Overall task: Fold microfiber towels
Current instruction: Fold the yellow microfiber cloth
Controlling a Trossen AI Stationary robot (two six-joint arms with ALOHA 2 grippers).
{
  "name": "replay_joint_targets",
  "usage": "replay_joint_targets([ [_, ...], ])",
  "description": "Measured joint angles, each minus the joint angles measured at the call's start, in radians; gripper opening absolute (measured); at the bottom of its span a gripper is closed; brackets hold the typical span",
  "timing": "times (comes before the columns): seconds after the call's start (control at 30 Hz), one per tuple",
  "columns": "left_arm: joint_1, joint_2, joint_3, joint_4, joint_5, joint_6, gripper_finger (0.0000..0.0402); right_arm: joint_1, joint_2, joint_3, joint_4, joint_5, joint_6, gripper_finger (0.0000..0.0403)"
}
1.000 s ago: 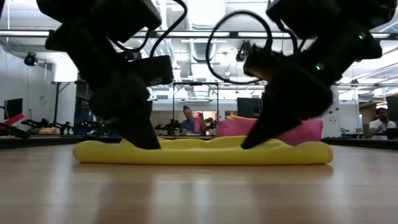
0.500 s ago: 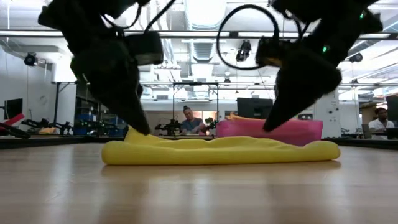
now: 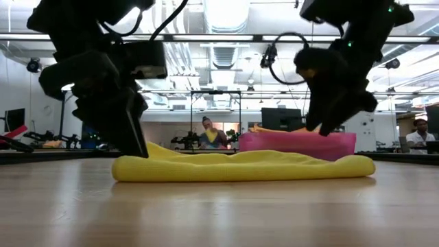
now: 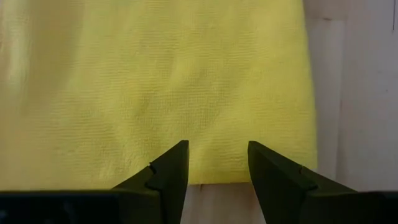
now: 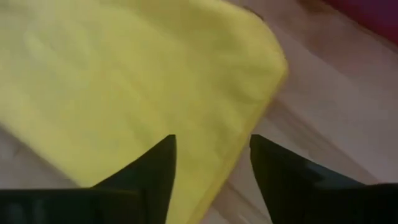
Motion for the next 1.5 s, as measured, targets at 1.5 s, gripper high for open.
replay_joint_targets([
  [1.5,0.002,0.0,-0.001,0.062,-0.034,0.026,0.015,-0.032,0.306,-0.047,0.618,-0.079,-0.15,0.0201],
])
